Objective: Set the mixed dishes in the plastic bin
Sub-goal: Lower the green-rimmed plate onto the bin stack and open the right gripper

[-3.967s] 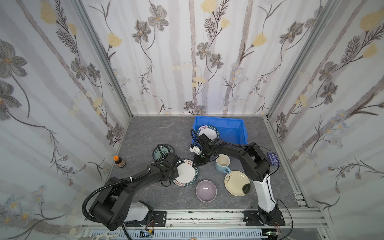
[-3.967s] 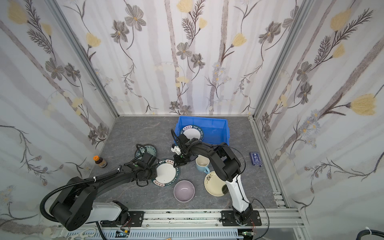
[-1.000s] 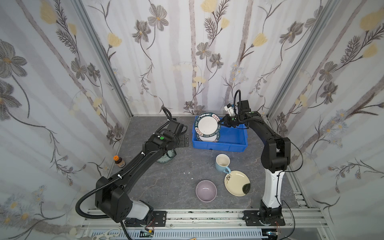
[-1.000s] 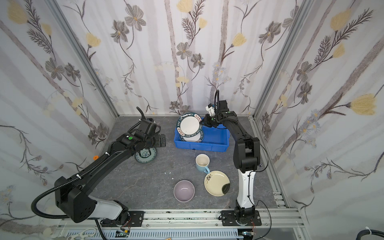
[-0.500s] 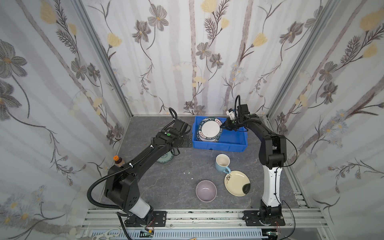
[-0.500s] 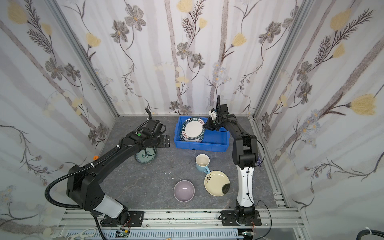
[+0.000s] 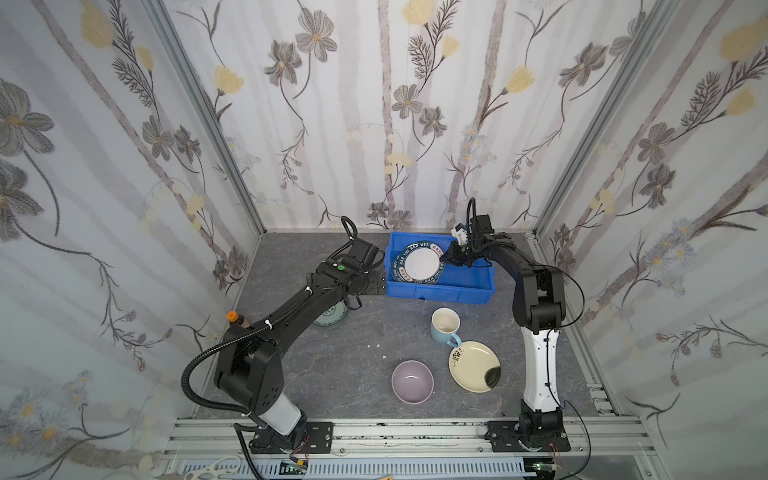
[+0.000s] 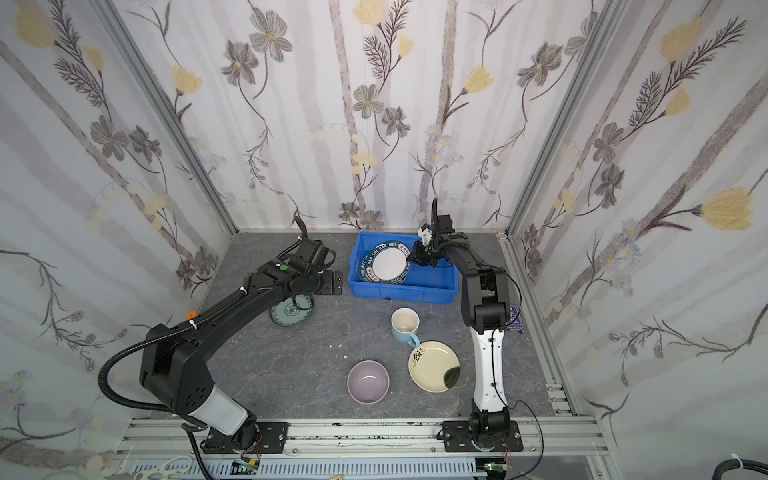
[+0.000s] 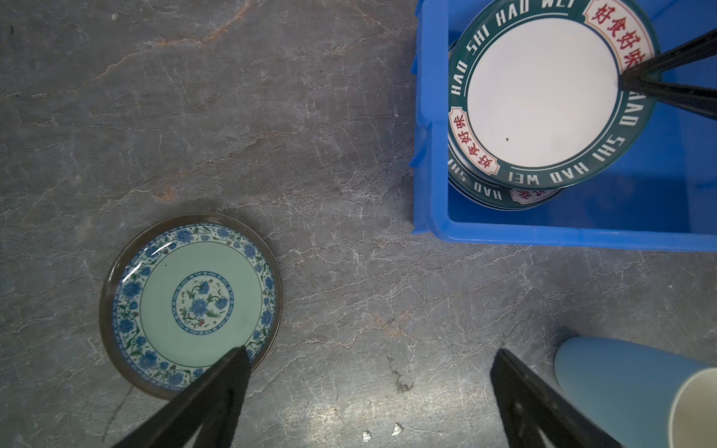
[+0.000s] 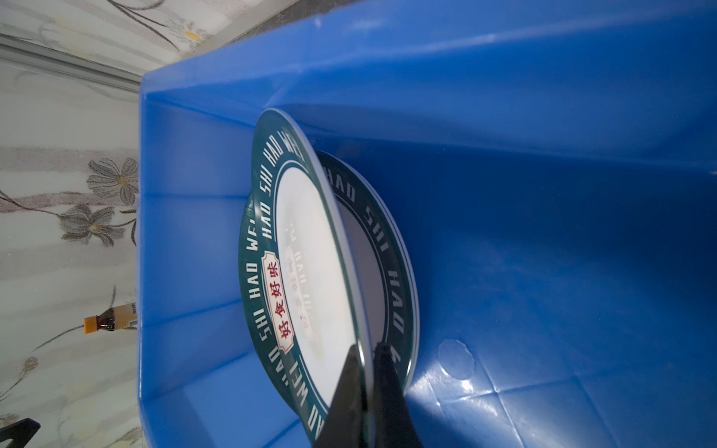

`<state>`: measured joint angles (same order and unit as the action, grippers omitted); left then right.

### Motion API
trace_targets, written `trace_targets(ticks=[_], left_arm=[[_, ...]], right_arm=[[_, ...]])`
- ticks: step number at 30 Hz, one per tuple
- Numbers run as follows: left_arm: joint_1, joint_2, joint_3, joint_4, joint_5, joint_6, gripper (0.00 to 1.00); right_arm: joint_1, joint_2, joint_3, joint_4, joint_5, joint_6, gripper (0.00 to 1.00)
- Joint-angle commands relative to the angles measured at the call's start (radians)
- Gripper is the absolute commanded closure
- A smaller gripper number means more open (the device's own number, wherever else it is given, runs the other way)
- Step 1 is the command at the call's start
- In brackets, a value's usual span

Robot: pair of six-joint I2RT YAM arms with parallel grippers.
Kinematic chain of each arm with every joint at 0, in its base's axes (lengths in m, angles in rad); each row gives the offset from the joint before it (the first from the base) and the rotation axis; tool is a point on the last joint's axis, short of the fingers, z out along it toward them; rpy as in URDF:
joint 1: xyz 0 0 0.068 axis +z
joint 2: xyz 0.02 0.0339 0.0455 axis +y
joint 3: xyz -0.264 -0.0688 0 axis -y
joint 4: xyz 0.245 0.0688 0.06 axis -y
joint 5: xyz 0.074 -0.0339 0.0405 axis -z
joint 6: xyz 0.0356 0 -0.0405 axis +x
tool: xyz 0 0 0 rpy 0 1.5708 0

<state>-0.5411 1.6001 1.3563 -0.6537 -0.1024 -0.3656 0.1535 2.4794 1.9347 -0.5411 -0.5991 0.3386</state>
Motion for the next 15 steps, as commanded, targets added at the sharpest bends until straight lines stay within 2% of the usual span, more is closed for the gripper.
trace_targets(ticks=[1, 7, 15], left_arm=[[0.0, 0.01, 0.013, 0.009, 0.002, 0.005, 0.0], [0.0, 0.022, 0.016, 0.007, 0.003, 0.002, 0.0], [0.0, 0.028, 0.016, 0.0, 0.009, 0.002, 0.0]], right_arm=[[0.003, 0.017, 0.022, 0.05, -0.004, 0.011, 0.94], [0.014, 0.061, 0.076, 0.024, -0.005, 0.007, 0.92], [0.016, 0.066, 0.075, -0.001, 0.022, -0.016, 0.71]])
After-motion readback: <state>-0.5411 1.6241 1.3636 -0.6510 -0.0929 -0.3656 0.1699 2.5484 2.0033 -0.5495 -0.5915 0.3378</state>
